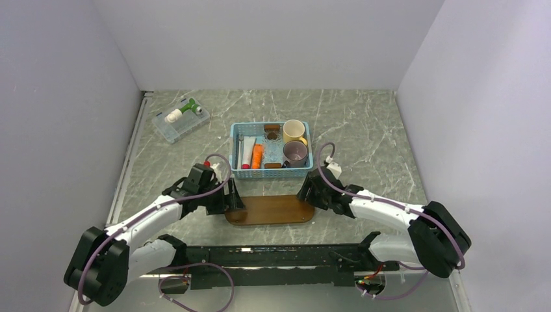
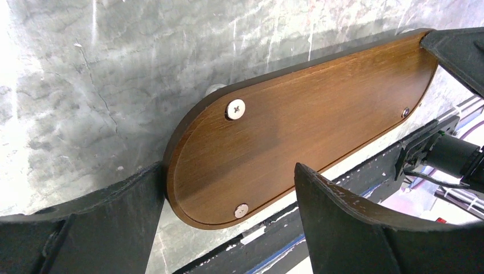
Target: Prepare toiletry sets of a toothbrush and toothpaste on the tray
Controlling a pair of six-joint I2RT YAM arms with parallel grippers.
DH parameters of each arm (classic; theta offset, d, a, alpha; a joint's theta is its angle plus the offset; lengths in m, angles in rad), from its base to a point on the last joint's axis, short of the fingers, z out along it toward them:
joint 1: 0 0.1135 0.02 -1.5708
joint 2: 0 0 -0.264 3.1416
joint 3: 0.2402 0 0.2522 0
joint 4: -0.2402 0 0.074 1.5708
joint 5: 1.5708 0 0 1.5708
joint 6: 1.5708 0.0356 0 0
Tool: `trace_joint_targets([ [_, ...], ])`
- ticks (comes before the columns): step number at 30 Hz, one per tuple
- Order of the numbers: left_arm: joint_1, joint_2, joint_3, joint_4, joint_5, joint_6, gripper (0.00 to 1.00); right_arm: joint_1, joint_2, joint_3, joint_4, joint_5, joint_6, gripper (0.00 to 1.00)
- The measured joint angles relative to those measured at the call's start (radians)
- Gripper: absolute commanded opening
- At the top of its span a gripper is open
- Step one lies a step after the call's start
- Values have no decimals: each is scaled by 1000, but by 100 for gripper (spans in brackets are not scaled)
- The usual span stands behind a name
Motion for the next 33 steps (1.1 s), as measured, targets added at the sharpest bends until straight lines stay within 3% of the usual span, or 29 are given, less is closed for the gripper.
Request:
trace_joint_targets([
  [20, -17, 26, 16, -18, -47, 18, 93, 8, -43, 6, -88, 65, -5, 71],
  [33, -17, -42, 182, -224, -190, 64, 99, 8, -73, 246, -280, 183, -154, 74],
])
